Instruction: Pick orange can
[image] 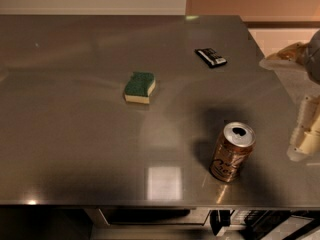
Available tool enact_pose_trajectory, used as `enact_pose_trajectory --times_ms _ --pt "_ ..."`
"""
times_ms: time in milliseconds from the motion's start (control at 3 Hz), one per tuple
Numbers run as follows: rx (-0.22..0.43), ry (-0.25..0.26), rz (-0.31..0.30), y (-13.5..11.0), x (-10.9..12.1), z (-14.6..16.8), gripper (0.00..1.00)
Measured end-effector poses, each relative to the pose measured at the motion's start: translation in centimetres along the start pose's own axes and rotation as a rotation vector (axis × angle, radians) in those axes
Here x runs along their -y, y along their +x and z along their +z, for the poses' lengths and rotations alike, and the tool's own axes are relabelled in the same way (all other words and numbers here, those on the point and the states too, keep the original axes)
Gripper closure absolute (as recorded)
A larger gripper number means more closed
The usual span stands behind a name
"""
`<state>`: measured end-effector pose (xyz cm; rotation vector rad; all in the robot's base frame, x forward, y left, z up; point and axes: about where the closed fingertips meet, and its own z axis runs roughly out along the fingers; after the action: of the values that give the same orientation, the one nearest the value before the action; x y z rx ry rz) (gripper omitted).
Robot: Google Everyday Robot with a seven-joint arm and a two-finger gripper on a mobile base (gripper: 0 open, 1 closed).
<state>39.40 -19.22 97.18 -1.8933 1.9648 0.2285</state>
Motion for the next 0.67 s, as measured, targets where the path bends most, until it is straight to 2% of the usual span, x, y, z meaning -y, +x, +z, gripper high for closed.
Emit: enact_pose_trajectory --times_ms 333,667 --pt "0.088 -0.035 -0.069 -0.6 -1.4 1.7 0.00" --pt "0.132 -0.059 -0.102 -0.8 -2.3 4.1 0.00"
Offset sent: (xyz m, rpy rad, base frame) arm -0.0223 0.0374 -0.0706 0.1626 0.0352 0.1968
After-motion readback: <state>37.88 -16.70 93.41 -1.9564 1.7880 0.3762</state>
